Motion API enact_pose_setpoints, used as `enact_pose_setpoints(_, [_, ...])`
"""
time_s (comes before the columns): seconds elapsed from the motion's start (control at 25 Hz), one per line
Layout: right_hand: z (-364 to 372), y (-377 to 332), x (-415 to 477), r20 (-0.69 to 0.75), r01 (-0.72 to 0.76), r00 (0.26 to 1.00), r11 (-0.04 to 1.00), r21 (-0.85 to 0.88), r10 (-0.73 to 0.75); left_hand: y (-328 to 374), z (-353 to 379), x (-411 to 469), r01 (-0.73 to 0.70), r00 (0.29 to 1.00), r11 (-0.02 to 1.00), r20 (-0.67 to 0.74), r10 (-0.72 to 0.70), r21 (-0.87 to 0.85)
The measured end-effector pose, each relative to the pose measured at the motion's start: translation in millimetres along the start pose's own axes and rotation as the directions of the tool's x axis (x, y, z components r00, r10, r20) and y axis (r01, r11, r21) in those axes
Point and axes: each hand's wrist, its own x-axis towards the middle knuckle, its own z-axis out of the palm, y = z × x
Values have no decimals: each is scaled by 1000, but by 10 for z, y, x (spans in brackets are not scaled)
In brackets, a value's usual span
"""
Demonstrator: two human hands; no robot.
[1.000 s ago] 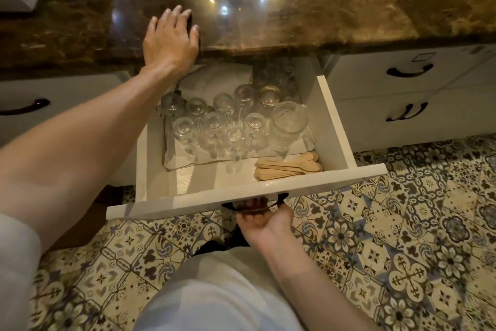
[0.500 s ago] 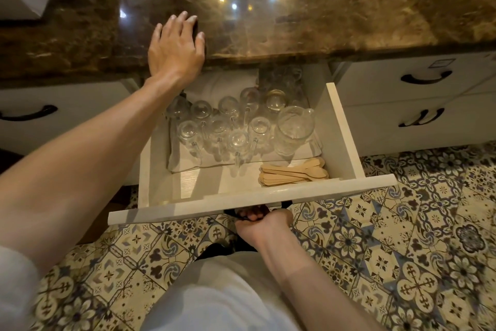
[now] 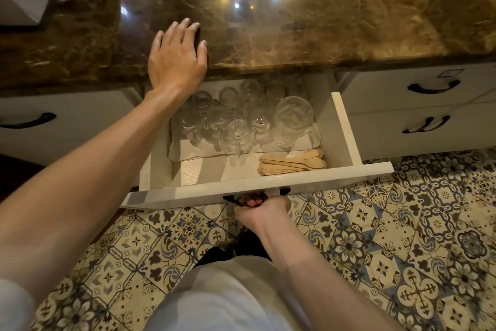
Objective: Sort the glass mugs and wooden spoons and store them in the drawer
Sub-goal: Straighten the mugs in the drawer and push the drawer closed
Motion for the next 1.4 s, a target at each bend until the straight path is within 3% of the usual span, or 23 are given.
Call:
enact_pose_setpoints(0.84, [1004,-124,-45,-36,-20,999,997,79,23,4,36,1,25,996,1000,-82,-26,-9])
enact_pose_setpoints(1.4, [1534,-181,59,26,-46,999,997,54,45,4,43,17,53,994,999,-95,-54,-13])
